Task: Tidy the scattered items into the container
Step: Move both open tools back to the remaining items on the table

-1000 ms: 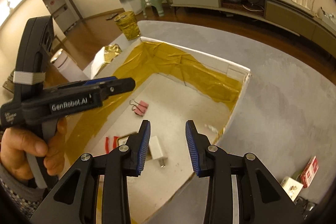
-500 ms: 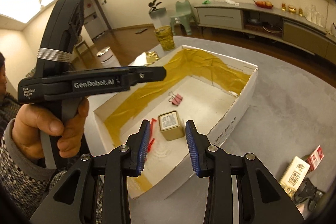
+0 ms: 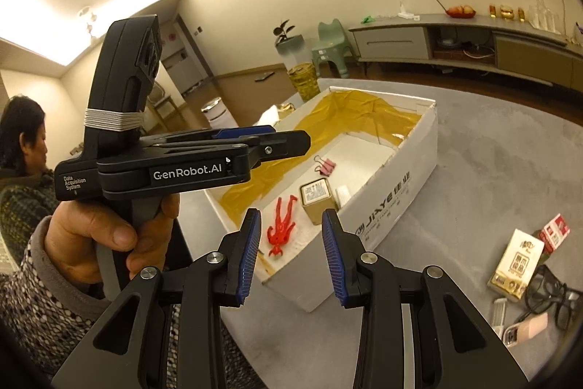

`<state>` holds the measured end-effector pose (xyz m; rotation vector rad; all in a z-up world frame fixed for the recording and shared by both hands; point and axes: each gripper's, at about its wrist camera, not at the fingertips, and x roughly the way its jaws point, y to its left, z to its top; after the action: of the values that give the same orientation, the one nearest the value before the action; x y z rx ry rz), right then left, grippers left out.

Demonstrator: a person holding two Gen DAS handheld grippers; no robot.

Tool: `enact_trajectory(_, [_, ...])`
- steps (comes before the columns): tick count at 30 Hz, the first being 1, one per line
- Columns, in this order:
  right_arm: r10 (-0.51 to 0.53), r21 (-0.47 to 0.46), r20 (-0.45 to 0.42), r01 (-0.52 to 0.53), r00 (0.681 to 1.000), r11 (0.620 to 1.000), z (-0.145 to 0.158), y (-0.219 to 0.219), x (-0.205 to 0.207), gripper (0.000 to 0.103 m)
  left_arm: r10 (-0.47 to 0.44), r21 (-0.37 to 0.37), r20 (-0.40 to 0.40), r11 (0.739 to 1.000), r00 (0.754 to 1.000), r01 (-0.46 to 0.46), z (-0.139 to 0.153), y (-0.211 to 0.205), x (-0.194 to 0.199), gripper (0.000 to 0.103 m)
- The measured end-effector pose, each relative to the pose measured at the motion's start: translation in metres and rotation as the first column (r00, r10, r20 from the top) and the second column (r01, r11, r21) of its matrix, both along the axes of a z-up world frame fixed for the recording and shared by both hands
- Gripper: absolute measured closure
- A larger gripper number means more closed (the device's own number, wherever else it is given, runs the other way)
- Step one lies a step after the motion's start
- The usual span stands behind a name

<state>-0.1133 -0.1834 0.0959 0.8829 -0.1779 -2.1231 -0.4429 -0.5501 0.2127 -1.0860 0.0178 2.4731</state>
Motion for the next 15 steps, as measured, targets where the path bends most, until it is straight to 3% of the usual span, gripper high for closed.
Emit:
enact_trajectory(8, [-0.021,-0.097,0.006,0.022,1.0,0.995,-0.002,0.038,0.019,0.066,0.009,0.012,-0.009,1.0,1.0,-0.008,-0.001,0.019,0.034,0.049])
enact_trajectory(15, [-0.064,-0.123,0.013,0.065,0.998,0.99,-0.002,0.072,0.031,0.066,0.004,-0.014,-0.018,1.0,1.0,-0.004,-0.007,0.043,0.06,0.049])
